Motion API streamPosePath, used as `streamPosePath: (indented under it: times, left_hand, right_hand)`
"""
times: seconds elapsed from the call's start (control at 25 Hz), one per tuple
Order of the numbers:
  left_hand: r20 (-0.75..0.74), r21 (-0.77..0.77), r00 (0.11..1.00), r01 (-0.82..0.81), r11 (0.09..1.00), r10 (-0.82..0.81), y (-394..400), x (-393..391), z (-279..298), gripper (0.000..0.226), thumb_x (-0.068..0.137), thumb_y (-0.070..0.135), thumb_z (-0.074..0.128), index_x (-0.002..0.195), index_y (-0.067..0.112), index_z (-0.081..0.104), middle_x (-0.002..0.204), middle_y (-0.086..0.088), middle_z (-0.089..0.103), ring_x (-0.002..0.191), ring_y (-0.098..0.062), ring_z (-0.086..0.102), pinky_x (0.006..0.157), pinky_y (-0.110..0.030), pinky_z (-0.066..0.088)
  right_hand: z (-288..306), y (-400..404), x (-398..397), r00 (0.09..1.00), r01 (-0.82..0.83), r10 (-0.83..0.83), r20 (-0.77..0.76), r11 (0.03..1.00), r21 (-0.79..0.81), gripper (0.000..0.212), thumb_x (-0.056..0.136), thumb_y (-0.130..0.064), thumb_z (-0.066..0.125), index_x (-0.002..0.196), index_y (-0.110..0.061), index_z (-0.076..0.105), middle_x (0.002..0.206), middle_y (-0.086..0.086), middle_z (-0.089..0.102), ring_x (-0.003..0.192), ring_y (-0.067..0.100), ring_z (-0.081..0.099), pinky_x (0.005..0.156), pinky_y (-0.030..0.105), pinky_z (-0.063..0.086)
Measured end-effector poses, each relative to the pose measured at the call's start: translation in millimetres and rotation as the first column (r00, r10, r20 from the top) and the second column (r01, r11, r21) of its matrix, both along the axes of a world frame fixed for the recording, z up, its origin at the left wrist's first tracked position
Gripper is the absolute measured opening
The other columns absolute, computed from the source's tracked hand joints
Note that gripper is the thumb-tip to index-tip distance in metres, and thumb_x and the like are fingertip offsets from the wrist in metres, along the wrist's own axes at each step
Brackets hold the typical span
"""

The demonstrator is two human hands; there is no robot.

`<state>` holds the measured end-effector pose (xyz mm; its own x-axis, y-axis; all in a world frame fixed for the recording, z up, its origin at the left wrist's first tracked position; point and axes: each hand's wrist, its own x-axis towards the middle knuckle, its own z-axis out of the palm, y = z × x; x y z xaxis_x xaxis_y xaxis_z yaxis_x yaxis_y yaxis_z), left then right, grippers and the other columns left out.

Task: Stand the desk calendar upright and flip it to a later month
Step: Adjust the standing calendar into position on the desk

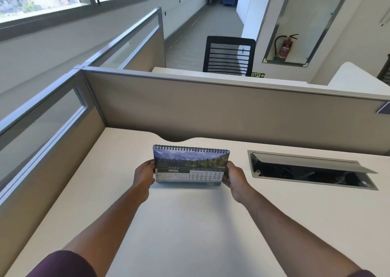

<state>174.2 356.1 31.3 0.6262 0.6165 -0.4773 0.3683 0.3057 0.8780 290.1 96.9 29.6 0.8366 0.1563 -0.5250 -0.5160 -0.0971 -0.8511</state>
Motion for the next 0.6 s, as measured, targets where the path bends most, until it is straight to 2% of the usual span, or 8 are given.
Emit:
streamPosePath:
  times: [0.12, 0.32, 0.48, 0.6]
  left_hand:
    - [0.025, -0.032, 1.0, 0.002, 0.999, -0.001, -2.2, 0.6, -5.0, 0.029, 0.1, 0.024, 0.044, 0.084, 0.025, 0.068, 0.089, 0.002, 0.075, 0.092, -0.015, 0.066, 0.085, -0.038, 0.048]
    - [0.039, -0.055, 0.999, 0.035, 0.998, -0.033, -6.3, 4.0, -8.3, 0.029, 0.095, 0.03, 0.047, 0.083, 0.022, 0.072, 0.093, 0.0, 0.075, 0.097, -0.016, 0.065, 0.09, -0.039, 0.043]
    - [0.058, -0.054, 0.995, 0.082, 0.995, -0.079, -6.3, 10.1, -9.5, 0.036, 0.094, 0.034, 0.046, 0.074, 0.031, 0.076, 0.092, 0.003, 0.076, 0.1, -0.017, 0.064, 0.093, -0.04, 0.042]
    - [0.043, -0.062, 0.995, 0.09, 0.994, -0.087, -7.3, 14.1, -8.9, 0.03, 0.096, 0.037, 0.046, 0.084, 0.026, 0.07, 0.096, 0.005, 0.073, 0.106, -0.021, 0.061, 0.097, -0.04, 0.041]
  right_hand:
    - [-1.9, 2.2, 0.0, 1.0, 0.017, -0.016, -0.023, 1.0, 0.012, 0.03, 0.097, -0.035, 0.05, 0.087, -0.016, 0.071, 0.092, 0.008, 0.078, 0.082, 0.021, 0.07, 0.079, 0.032, 0.053]
    - [-4.7, 6.7, -0.4, 0.999, 0.024, -0.023, -0.029, 0.998, 0.05, 0.035, 0.097, -0.043, 0.05, 0.084, -0.02, 0.072, 0.08, 0.002, 0.08, 0.08, 0.019, 0.071, 0.077, 0.032, 0.053]
    - [-9.2, 10.4, 5.9, 0.998, 0.043, -0.04, -0.041, 0.997, 0.065, 0.037, 0.097, -0.044, 0.049, 0.085, -0.018, 0.071, 0.075, 0.001, 0.08, 0.082, 0.021, 0.07, 0.078, 0.032, 0.054]
    - [-8.6, 11.4, 9.9, 0.999, 0.039, -0.037, -0.033, 0.996, 0.077, 0.036, 0.096, -0.045, 0.048, 0.087, -0.018, 0.07, 0.079, 0.001, 0.079, 0.083, 0.02, 0.069, 0.078, 0.031, 0.052]
